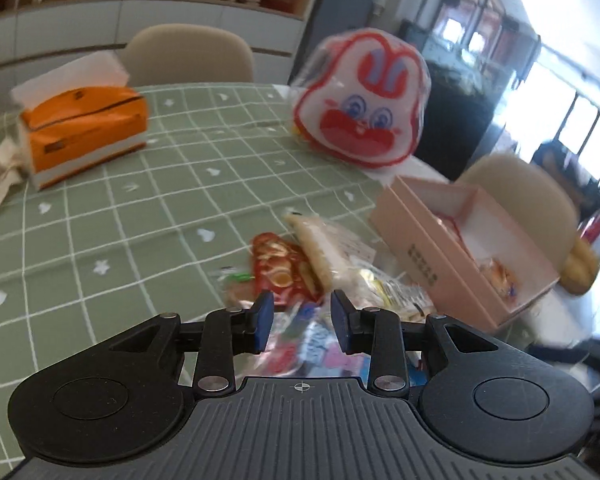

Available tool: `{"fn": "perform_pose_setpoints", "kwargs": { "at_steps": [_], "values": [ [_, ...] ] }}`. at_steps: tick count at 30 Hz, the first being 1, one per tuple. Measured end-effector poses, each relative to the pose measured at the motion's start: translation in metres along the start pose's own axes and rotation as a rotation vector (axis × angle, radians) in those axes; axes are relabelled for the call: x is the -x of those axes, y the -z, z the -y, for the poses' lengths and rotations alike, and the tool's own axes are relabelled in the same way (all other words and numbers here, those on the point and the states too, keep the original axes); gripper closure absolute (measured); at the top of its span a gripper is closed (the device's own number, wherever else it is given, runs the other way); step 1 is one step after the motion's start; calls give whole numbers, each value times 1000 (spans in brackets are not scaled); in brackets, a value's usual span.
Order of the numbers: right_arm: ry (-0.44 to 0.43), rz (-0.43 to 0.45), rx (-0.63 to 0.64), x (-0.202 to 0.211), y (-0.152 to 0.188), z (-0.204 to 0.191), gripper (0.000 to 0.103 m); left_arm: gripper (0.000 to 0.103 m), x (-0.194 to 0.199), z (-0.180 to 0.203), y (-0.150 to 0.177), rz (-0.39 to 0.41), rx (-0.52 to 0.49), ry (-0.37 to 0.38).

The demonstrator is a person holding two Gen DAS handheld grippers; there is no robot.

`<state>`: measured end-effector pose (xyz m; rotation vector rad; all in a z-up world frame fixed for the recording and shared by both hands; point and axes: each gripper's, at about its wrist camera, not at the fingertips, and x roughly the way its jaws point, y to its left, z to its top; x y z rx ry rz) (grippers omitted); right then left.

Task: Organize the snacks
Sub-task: 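Grasp the clear pink-printed candy pack with the right tool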

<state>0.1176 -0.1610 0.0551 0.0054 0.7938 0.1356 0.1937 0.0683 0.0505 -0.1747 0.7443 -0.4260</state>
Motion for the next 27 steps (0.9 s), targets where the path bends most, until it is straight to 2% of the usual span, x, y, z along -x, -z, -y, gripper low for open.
{"fn": "perform_pose_setpoints", "kwargs": {
  "at_steps": [3,6,8,11,14,17,19,22,25,27],
  "values": [
    [-70,22,-21,-7,-7,-21,32,67,7,-24,-9,4,87,49],
    [-97,44,-105,-21,-23,-33,32,67,10,-30,-10,3,112,39],
    [-115,79,-120,-32,-33,-44,32,67,5,-33,-10,-16,134,58],
    [-118,117,-76,-48,-43,-65,32,67,2,-42,-10,-28,169,55],
    [-178,87,-45,-67,-47,-81,32,67,2,-52,-12,-37,204,70],
    [-164,55,30,-83,-47,-94,31,67,-5,-62,-10,-61,246,75],
    [-150,40,78,-89,-44,-102,25,67,-10,-67,-8,-74,265,60],
    [-143,50,73,-90,-40,-105,24,67,-12,-69,-6,-85,267,65],
    [-180,11,61,-82,-37,-100,40,67,-11,-66,-7,-75,253,90],
    [-221,-4,75,-67,-28,-96,44,67,-12,-62,-7,-74,238,107]
  ]
}}
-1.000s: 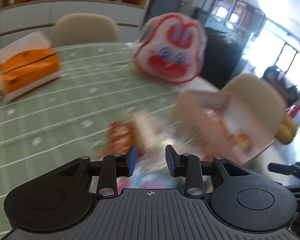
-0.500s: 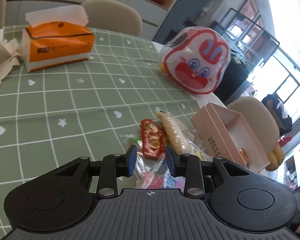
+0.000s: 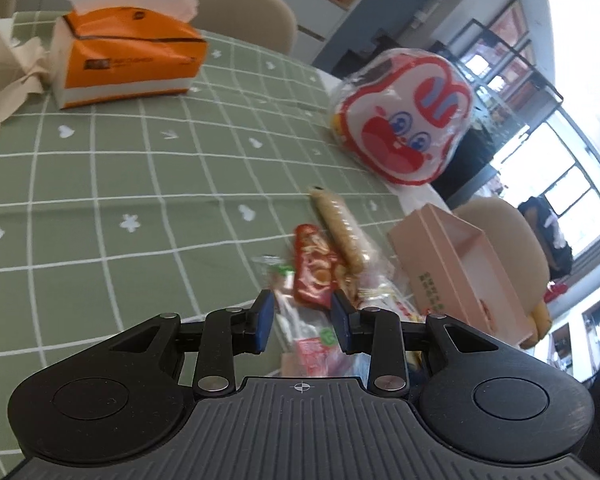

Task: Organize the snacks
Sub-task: 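Grasp the clear pink-printed candy pack with the right tool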

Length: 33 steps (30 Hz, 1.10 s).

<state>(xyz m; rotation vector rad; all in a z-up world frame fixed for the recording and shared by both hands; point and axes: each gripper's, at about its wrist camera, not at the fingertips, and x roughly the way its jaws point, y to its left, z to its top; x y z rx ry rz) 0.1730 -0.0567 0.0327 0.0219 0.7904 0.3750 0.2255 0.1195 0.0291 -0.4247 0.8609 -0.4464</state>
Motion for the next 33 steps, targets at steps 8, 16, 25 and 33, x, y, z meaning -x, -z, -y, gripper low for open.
{"fn": "perform_pose_setpoints", "kwargs": {
  "at_steps": [8,16,25,33],
  "values": [
    [19,19,10,77,56,17,75,68,-27,8,16,-86,-57,-7],
    [33,146,-78,121,82,42,31,68,-23,24,43,-168,-45,67],
    [95,70,94,91,93,-2,29,69,6,61,62,-178,-189,104],
    [178,90,42,134,123,41,33,69,1,86,73,-121,-394,92]
  ]
}}
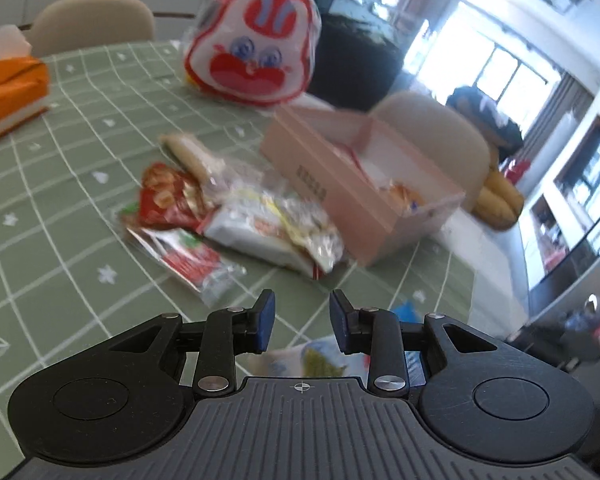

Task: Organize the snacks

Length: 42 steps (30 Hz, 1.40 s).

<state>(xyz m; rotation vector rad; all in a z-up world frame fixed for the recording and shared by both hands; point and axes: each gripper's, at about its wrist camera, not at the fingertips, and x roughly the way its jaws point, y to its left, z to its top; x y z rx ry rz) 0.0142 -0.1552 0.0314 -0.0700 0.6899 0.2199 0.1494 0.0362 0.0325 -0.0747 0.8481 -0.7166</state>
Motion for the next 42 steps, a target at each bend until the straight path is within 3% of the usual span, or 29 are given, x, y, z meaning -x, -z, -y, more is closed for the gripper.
{"fn": "perform_pose_setpoints", "kwargs": {
  "at_steps": [3,4,8,11,16,20,23,27,31,37,42],
  "values": [
    [157,30,-6,11,4,14,33,69,-12,1,6,-52,-19,-20],
    [173,43,-16,16,5,17,33,69,-15,2,9,-69,-21,-17],
    [16,40,-66,30,9,18,33,69,-13,7,12,-94,-26,-6],
    [-31,7,-27,22,10,2,32,69,-9,14,14,-111,-45,1],
    [-6,-8,57,2,10,-21,26,67,-10,21,21,-143,-78,8],
    [95,-25,103,-10,7,-22,26,67,-7,24,20,-141,-92,-4],
    [158,-50,76,-17,9,-7,26,67,2,39,19,-111,-174,-53],
    [153,-56,-19,-18,10,23,26,67,13,74,25,-82,-366,-112],
    [148,-50,-92,-18,14,48,24,64,6,101,36,-155,-525,-98],
    [184,-13,-184,-16,22,80,20,63,-21,123,33,-269,-659,-179],
    [198,21,-175,-10,32,82,19,65,-21,130,33,-259,-692,-205]
  ]
}}
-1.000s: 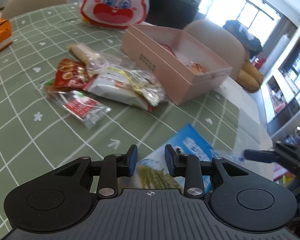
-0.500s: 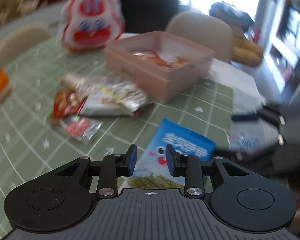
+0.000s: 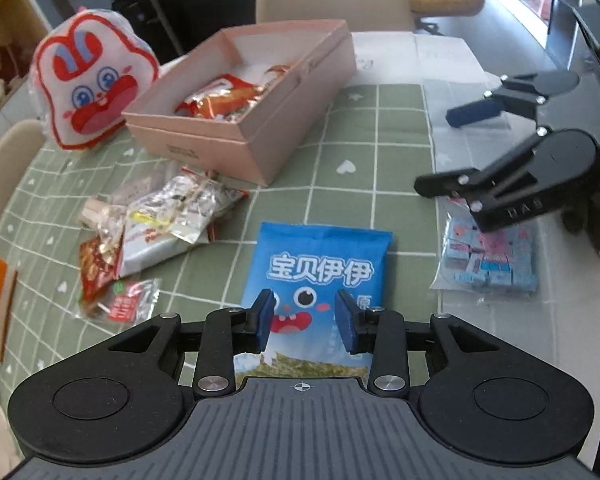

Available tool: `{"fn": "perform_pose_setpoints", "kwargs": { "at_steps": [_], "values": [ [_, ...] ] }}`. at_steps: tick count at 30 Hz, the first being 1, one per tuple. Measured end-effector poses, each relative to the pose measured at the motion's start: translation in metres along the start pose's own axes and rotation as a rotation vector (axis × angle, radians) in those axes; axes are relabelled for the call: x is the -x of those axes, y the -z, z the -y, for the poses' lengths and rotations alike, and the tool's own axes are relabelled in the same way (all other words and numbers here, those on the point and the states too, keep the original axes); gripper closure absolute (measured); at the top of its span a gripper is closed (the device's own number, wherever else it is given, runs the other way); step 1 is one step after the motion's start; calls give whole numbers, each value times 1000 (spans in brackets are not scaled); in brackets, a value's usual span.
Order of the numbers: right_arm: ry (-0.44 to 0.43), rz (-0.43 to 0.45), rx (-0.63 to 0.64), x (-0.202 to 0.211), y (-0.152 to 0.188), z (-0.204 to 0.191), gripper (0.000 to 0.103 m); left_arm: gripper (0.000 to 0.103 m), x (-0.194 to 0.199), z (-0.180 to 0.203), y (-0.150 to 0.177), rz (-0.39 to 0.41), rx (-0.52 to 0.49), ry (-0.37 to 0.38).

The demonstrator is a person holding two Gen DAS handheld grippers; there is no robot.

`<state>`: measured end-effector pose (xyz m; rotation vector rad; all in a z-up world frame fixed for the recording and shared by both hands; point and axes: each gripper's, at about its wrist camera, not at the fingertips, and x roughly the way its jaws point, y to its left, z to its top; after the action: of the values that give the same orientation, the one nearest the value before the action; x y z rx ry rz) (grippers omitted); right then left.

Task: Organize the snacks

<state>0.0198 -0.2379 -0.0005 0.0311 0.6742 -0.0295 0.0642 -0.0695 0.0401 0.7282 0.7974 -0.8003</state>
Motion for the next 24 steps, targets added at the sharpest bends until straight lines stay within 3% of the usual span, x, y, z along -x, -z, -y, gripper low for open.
{"fn": "perform_pose_setpoints", "kwargs": {
  "at_steps": [6,10,13,14,18,24],
  "values": [
    [-4,-4,4,-1,-1,1,16,65,3,11,6,-2,-19,-6],
    [-5,-27,0,2,-4,-1,16,66,5,13,8,-10,-22,29],
    [-95,-9,13,24,-4,-8,16,65,4,17,11,-22,-18,85],
    [-135,-2,34,35,-2,-14,16,60,3,19,12,-27,-17,96],
    [-210,6,180,64,9,-44,16,54,3,32,13,-7,-64,65],
    [-125,-51,322,58,24,-58,16,55,1,27,14,10,-31,21]
  ]
}}
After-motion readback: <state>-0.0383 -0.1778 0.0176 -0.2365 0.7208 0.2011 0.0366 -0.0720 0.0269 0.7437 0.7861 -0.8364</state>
